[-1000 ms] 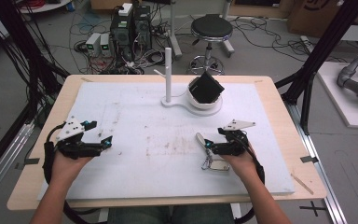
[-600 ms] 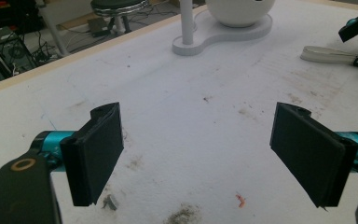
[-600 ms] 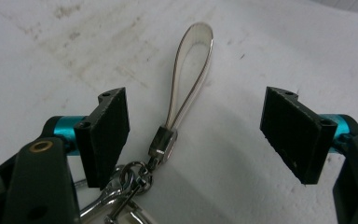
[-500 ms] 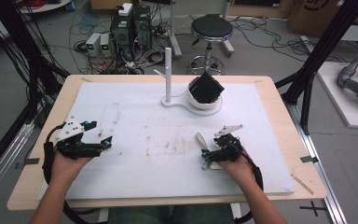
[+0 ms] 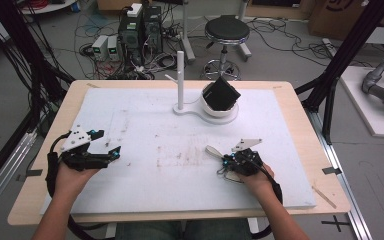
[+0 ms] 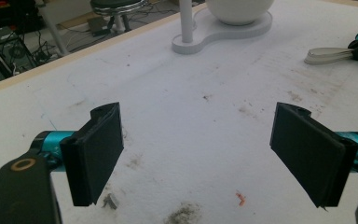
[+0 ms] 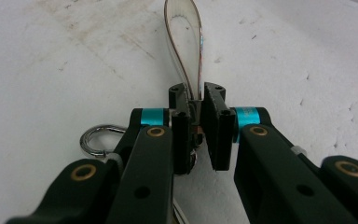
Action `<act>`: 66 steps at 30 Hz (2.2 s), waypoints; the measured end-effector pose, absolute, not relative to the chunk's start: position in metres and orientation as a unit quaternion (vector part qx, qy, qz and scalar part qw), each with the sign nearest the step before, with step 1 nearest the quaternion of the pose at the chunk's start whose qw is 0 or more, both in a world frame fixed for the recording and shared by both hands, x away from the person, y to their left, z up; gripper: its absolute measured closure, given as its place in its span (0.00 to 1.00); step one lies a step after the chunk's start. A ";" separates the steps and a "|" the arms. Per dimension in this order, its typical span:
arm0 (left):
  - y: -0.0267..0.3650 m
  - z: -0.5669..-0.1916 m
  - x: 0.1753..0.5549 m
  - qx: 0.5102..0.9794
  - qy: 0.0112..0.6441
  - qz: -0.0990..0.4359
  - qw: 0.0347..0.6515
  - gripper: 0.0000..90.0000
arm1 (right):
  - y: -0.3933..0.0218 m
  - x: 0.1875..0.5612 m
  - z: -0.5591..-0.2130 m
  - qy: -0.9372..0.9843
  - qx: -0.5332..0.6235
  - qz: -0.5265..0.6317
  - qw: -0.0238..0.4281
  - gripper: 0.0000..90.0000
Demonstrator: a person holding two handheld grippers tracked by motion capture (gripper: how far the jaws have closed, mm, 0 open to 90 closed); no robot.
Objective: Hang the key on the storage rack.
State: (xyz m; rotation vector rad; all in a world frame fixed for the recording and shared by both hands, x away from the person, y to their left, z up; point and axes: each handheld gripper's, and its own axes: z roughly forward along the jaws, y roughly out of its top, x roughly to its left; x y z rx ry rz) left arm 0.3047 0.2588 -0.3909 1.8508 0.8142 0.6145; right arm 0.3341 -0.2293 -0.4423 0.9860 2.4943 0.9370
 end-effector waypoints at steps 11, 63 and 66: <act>0.260 -0.391 0.305 0.763 0.337 0.255 0.489 0.19 | -0.231 0.334 -0.430 0.851 0.339 0.368 0.158 0.92; 0.262 -0.391 0.307 0.759 0.337 0.252 0.497 0.19 | -0.154 0.415 -0.303 0.774 0.304 0.477 0.284 0.92; 0.262 -0.390 0.307 0.758 0.338 0.252 0.498 0.19 | -0.150 0.419 -0.301 0.774 0.305 0.475 0.285 0.92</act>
